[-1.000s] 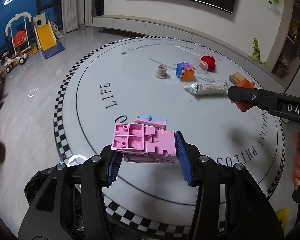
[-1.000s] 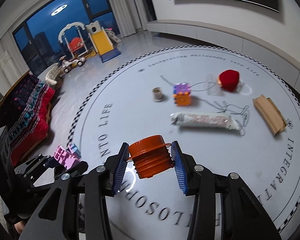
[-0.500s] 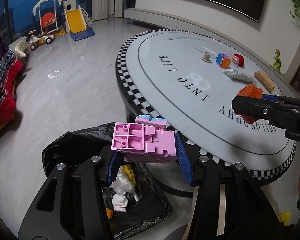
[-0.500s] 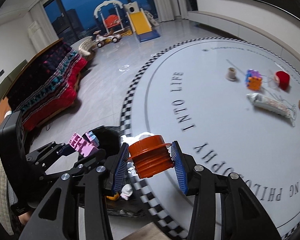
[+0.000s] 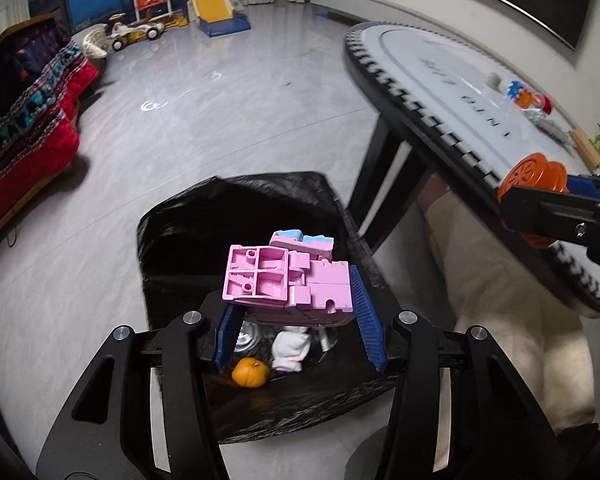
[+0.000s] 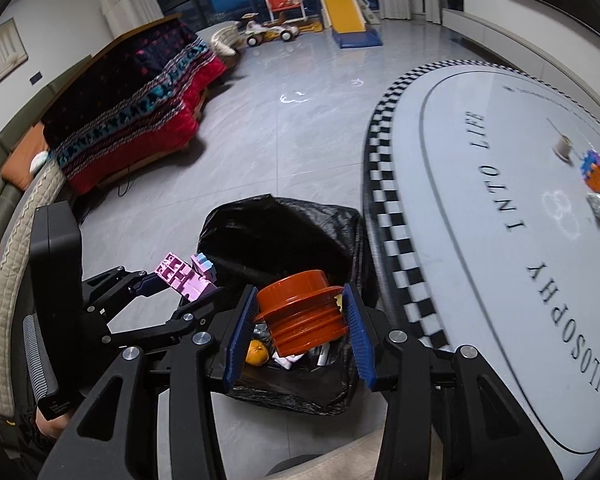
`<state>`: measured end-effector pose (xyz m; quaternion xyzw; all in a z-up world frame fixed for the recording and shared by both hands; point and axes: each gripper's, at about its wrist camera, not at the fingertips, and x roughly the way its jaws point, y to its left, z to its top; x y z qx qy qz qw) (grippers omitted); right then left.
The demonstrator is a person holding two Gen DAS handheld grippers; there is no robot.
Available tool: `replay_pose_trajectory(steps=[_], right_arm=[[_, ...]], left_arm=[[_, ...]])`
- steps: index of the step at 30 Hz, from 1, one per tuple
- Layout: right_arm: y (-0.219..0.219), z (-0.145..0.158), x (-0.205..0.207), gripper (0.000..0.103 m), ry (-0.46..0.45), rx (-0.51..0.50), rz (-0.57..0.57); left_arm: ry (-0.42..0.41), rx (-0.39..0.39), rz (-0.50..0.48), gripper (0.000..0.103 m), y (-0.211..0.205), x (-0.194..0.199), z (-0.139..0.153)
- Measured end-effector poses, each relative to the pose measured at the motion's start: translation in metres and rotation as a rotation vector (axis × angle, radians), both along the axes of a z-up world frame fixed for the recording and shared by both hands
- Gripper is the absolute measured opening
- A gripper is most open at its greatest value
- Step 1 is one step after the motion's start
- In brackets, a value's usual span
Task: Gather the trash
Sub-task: 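Carry pink block and orange cup to the trash bag and open both tools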
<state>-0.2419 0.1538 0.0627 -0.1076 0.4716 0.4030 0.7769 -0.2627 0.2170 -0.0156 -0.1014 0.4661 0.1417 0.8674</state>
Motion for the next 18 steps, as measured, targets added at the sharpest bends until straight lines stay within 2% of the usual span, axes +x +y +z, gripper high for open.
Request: replay_pose_trajectory(steps=[2, 3, 4, 5, 7, 11, 18], right_arm=[[0.012, -0.004, -0.003, 0.046, 0.017, -0.009, 0.027], [0.019, -0.006, -0.004, 0.046, 0.028, -0.021, 0.043], [0.021, -0.007, -0.004, 0.056, 0.029, -0.032, 0.050], [0.025, -0.007, -0.006, 0.066, 0.016, -0.040, 0.047], [0.026, -0.005, -0.010, 0.068, -0.009, -0.030, 0.050], [0.024, -0.004, -0.011, 0.068, -0.012, -0.028, 0.052], [0.016, -0.002, -0.006, 0.068, -0.002, -0.008, 0.027]], left_arm=[[0.013, 0.002, 0.023, 0.051, 0.008, -0.008, -0.004], [0.020, 0.003, 0.039, 0.059, 0.012, -0.011, -0.005], [0.031, 0.016, 0.066, 0.090, 0.017, -0.014, -0.006], [0.039, 0.043, 0.096, 0.097, 0.021, -0.017, -0.007], [0.046, 0.067, 0.132, 0.097, 0.029, -0.021, -0.007], [0.053, 0.042, 0.173, 0.097, 0.042, -0.025, -0.009], [0.047, 0.046, 0.126, 0.097, 0.033, -0.022, -0.007]])
